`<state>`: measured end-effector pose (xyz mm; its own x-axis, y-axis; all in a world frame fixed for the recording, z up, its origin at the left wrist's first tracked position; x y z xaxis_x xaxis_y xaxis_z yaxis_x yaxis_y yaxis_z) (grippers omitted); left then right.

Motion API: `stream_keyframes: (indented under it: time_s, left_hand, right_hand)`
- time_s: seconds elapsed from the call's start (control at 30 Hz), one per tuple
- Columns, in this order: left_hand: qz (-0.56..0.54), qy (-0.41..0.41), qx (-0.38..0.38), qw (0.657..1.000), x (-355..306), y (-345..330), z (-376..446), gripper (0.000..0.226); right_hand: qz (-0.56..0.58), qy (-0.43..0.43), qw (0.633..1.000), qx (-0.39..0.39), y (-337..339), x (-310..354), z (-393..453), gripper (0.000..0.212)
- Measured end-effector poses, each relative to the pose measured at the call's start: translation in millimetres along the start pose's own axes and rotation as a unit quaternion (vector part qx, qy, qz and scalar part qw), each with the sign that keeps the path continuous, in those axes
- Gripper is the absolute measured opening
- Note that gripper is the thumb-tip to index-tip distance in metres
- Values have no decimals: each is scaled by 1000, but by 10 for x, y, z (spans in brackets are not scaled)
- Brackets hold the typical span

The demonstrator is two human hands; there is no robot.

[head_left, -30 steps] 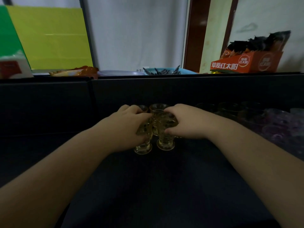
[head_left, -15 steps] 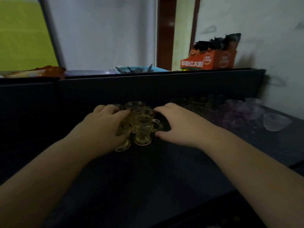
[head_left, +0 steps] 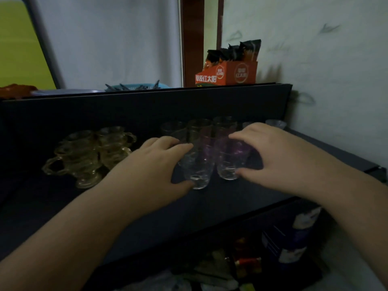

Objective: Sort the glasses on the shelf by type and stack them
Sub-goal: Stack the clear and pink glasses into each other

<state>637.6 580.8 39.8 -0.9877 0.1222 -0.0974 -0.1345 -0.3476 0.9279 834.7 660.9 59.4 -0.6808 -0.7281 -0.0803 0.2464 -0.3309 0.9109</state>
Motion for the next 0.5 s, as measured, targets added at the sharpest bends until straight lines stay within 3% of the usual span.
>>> stream_keyframes:
  time_s: [0.23, 0.5]
  left_hand:
    - [38, 80, 14, 996, -384, -376, 374, 83]
    - [46, 163, 19, 985, -294, -475, 456, 79]
  right_hand:
    - [-2, 45, 998, 49, -163, -558, -81, 81]
    - [14, 90, 995, 50, -409, -474, 315, 76]
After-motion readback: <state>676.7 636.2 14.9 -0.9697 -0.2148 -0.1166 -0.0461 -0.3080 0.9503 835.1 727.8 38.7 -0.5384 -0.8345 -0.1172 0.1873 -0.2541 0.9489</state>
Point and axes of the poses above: each hand's wrist, its own z-axis towards the middle knuckle, its own y-axis out of the back of the hand, x = y × z, the point moved 5 cm from there along z, towards the middle knuckle, and after that the axes turned 6 degrees about -z, right-handed, at the moved point
